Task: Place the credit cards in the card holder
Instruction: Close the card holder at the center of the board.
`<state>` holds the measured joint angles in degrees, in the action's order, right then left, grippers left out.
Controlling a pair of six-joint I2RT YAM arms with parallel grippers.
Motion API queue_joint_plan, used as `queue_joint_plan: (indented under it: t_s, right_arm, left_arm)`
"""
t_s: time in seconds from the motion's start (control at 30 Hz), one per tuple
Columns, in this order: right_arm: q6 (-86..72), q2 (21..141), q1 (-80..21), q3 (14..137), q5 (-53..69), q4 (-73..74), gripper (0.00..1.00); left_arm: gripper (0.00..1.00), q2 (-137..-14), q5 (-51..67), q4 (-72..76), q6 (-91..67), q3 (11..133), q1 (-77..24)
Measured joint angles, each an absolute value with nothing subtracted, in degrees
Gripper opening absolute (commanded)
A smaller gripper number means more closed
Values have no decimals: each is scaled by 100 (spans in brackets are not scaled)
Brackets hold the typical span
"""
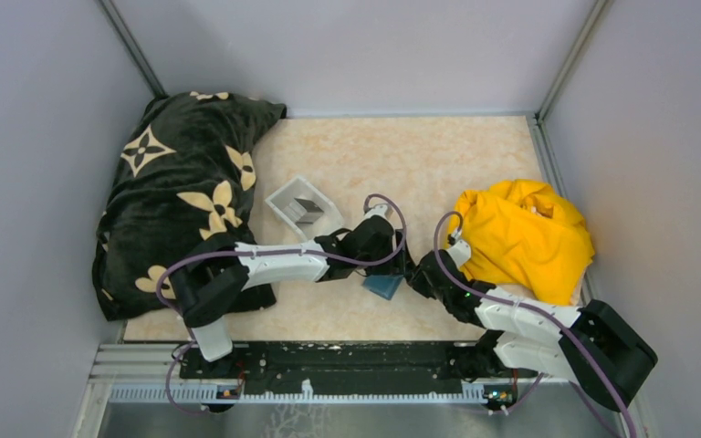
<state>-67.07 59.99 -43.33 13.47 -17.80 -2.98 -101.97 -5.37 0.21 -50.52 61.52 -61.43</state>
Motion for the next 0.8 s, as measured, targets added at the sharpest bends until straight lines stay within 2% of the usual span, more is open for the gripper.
queue_joint_plan:
  t_s: [0.3,0.8]
  right_arm:
    - [-6709,5699,-4331,1240,-1769,-113,19]
    - [-5940,5009,-4108,1249,-1909,600,44]
  left_arm:
    - [77,-9929,-513,497,-5435,5529,-6173]
    - [79,-9439,-672,1835,-5465,4244,-6228]
